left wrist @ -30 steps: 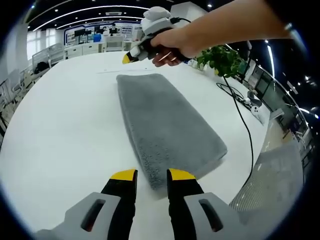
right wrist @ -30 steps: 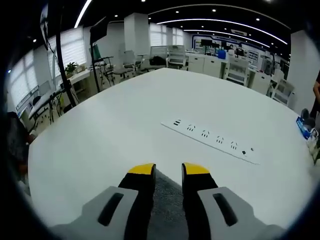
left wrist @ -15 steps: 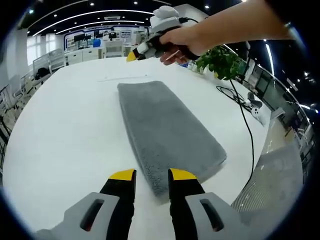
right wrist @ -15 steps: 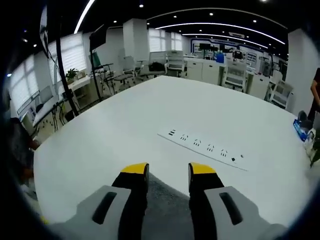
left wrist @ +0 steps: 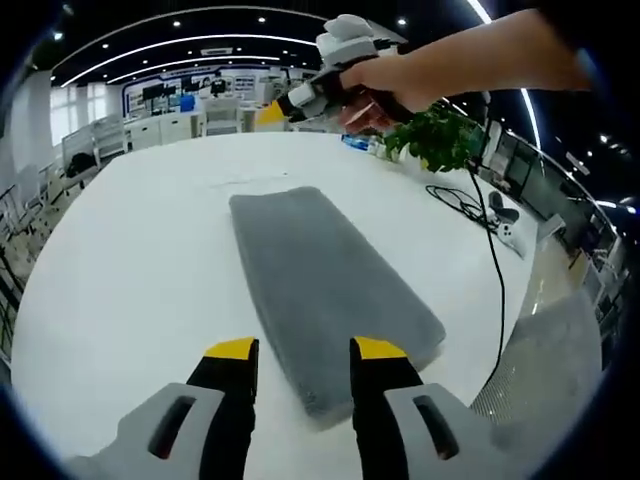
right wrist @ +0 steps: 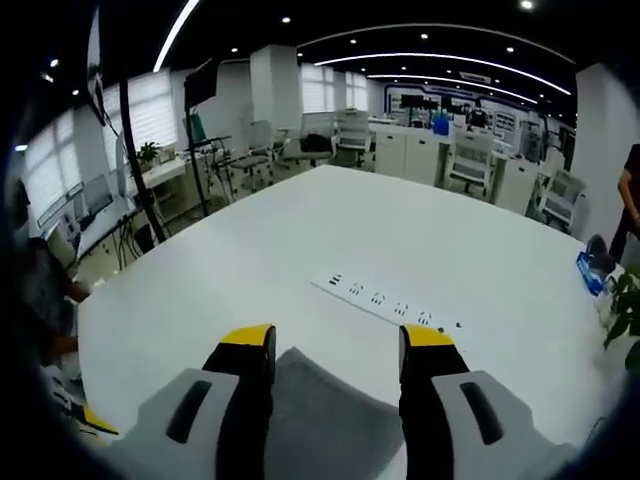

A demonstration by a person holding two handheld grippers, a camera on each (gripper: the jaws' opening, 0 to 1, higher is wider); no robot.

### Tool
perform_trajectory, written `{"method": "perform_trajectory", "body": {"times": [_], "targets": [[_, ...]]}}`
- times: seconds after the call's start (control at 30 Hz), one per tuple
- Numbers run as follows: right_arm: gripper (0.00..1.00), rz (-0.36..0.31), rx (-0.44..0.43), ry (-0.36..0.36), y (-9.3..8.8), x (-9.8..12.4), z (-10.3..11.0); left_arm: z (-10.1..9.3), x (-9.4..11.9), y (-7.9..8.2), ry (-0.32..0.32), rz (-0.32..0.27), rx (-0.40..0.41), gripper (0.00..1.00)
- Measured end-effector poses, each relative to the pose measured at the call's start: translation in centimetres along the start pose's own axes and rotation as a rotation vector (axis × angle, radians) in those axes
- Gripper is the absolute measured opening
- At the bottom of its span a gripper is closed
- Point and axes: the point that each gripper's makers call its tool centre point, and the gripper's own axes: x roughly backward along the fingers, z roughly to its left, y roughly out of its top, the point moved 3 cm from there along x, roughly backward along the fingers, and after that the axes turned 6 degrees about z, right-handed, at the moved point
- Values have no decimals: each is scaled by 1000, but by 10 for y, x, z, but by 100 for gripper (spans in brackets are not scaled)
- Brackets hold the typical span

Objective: Fold the towel on the table until its edges align and the towel forms a compact rectangular stack.

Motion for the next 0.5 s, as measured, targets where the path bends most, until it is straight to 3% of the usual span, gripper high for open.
{"method": "perform_trajectory", "body": {"times": [0.23, 0.5], "targets": [[54, -15, 41, 27, -1, 15, -7, 15, 6, 21, 59, -92, -8, 49], [54, -24, 81, 59, -9, 34, -10, 30, 18, 23, 98, -109, -4, 50]]}}
